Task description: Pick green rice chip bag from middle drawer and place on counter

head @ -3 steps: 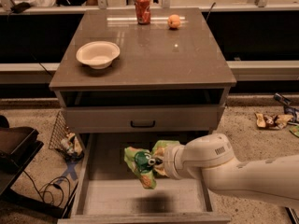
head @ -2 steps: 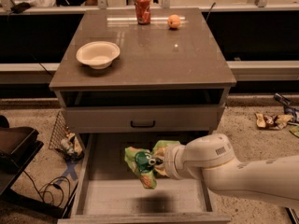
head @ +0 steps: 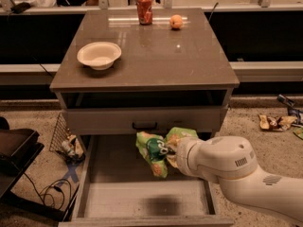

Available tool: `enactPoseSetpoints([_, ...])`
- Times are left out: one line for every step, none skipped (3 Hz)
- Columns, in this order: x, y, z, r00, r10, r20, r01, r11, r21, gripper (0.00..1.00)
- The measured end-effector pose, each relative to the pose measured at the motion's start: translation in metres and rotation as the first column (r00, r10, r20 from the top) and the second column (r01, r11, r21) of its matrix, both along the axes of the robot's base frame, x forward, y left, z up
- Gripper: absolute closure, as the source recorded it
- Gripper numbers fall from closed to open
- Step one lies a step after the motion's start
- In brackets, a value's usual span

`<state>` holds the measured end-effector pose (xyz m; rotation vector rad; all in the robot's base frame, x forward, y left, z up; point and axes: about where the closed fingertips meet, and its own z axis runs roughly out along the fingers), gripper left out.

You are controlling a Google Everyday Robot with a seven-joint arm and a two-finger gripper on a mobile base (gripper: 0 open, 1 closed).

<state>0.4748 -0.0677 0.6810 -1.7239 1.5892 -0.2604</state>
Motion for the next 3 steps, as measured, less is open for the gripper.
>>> enactPoseSetpoints([0.015, -0.009, 0.034, 0.9954, -0.017, 0.094, 0.02, 1.0, -0.023, 1.0])
enactPoseSetpoints([0.033, -0.013, 0.064, 0.9858, -0.02, 0.167, 0.026, 0.999, -0.035, 1.0])
enactPoseSetpoints([0.043, -0.007, 0.084, 0.975, -0.042, 0.218, 0.069, 0.991, -0.117, 1.0])
